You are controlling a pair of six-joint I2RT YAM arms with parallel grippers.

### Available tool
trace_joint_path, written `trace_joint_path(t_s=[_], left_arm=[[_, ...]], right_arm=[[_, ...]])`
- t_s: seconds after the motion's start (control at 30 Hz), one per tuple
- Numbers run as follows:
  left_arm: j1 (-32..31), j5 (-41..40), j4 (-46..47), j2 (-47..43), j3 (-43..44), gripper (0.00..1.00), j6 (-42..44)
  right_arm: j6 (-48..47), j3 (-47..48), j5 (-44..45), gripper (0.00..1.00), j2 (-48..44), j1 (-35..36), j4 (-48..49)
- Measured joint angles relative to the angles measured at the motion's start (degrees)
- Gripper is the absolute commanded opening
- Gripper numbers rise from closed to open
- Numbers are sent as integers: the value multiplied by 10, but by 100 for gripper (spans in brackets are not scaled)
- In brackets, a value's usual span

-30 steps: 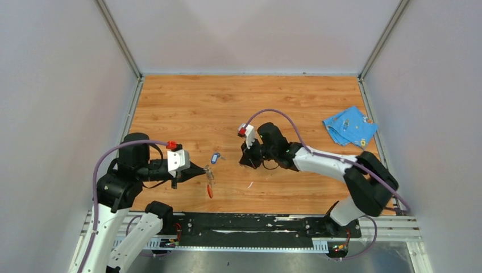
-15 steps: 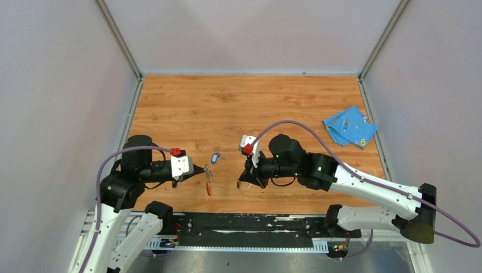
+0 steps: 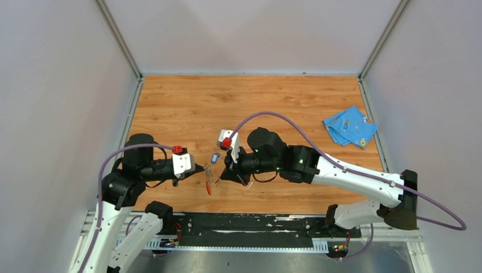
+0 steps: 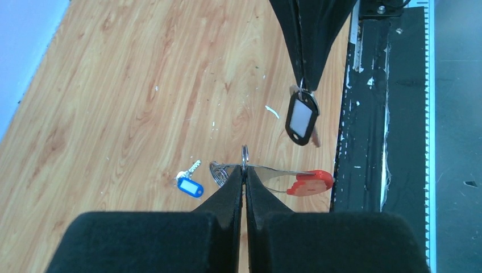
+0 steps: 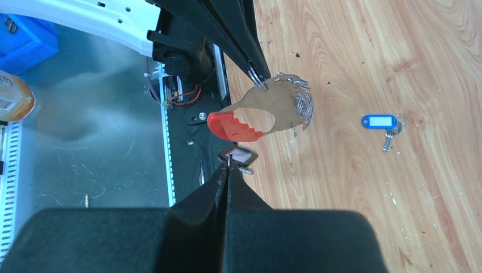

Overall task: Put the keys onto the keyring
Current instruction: Insert the key onto the keyring.

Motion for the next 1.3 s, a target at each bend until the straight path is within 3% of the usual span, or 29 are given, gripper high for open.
trace_joint_path(t_s=[0.77,1.3], left_arm=[[0,-14,0,2,0,0,-6],[0,-31,0,4,-5,0,-9]], right_arm=[[64,28,32,0,73,2,87],[79,39,60,0,89,3,92]])
